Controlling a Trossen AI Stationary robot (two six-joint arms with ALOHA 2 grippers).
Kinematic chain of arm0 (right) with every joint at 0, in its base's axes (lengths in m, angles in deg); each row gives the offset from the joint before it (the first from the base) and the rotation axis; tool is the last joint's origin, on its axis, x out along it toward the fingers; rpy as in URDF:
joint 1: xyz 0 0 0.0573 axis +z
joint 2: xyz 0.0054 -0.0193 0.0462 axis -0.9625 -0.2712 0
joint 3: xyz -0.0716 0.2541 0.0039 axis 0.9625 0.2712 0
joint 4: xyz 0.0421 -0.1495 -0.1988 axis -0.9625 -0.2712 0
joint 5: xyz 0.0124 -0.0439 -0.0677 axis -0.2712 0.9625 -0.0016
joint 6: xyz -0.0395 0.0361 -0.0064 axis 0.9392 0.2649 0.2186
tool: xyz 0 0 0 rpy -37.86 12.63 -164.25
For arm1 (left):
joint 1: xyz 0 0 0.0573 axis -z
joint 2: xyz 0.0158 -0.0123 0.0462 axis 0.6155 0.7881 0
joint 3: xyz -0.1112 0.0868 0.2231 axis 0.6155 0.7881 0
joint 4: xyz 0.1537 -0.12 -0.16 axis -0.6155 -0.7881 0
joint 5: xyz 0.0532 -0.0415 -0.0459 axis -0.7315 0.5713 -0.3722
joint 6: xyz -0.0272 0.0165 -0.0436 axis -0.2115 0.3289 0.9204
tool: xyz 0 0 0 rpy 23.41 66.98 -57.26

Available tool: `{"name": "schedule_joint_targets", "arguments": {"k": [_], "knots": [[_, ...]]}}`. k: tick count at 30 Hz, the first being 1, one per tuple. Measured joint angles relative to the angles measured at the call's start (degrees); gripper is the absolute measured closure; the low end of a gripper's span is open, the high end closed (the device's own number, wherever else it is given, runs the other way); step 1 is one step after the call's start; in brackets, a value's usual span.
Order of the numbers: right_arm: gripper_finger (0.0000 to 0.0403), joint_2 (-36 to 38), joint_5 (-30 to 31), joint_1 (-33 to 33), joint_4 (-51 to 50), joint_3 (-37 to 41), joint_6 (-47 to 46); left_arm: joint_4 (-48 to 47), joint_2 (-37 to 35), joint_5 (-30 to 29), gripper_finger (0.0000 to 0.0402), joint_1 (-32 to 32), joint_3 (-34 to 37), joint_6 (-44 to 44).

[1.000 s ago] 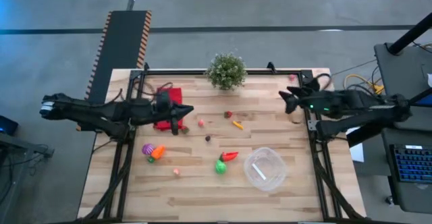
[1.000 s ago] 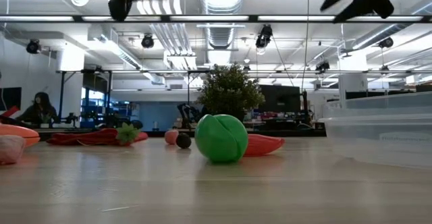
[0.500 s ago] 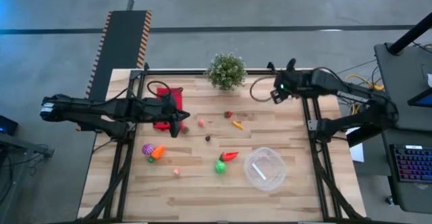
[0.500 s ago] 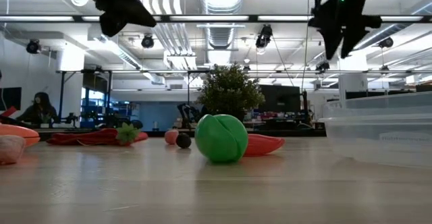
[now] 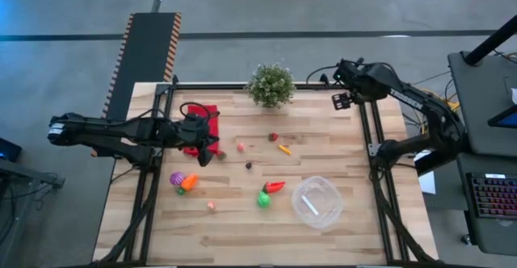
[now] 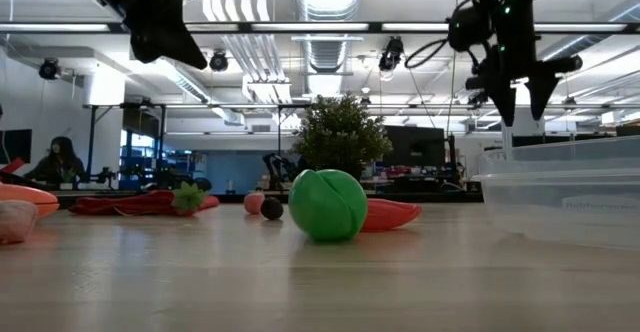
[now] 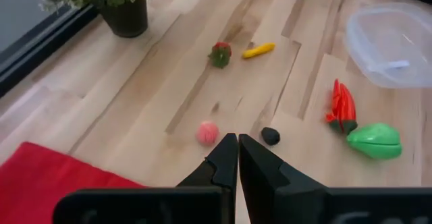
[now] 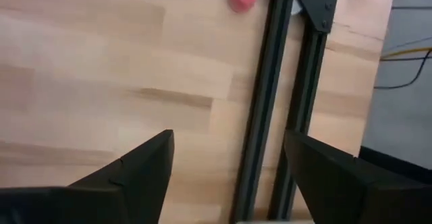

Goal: Pick and placing Produce into tupperware
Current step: Put the top pink peach into the transparent bin

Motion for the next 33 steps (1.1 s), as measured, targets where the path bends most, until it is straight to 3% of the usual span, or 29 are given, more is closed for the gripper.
{"name": "schedule_joint_targets", "arguments": {"k": [7,11,13,19,27,33], "knots": [[0.0132,-8.67,-1.66,-7.51,6.53,-3.04,2.07,0.1,0.24,-6.97,0.0401,-1.43,0.03,-5.33],[0.014,-14.79,-3.44,-8.6,6.04,-5.19,2.59,2.69,0.41,-7.13,0.0401,-2.45,-0.17,-8.06],[0.0142,-17.15,-5.16,-8.7,5.98,-6.43,2.8,3.47,0.62,-5.9,0.0401,-3.25,-0.17,-10.07],[0.0145,-20.83,-5.61,-7.84,4.11,-12.17,3.7,3.7,1.18,6.42,0.0401,-10.8,-0.39,-10.56],[0.0156,-24.51,-3.89,-13.3,0.02,-23.8,5.22,7.11,1.11,6.85,0.0401,-17.19,-0.44,-11.04],[0.0157,-28.71,-7.57,-17.82,-4.62,-28.84,3.46,7.83,1.11,7.88,0.0401,-17.79,-0.28,-11.04]]}}
